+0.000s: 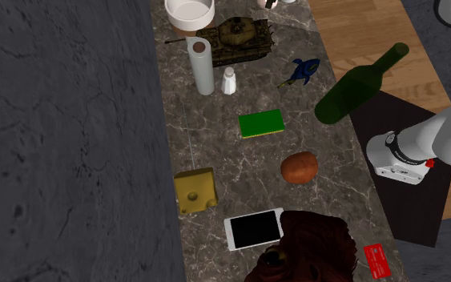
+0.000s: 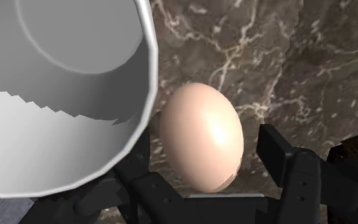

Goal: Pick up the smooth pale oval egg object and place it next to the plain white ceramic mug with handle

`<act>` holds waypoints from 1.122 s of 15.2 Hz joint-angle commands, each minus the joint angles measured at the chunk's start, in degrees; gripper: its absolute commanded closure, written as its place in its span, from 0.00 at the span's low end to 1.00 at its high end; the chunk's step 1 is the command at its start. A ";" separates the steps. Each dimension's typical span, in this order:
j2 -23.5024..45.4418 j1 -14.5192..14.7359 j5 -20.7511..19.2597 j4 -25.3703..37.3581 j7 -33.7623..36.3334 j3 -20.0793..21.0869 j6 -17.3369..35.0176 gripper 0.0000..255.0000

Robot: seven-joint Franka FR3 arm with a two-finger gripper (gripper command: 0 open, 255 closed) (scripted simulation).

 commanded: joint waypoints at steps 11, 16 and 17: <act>-2.71 -0.46 -0.69 3.05 0.49 -0.49 -5.76 0.00; -2.70 -0.46 -0.69 3.06 0.49 -0.49 -5.77 0.00; -2.70 -0.46 -0.69 3.06 0.49 -0.49 -5.77 0.00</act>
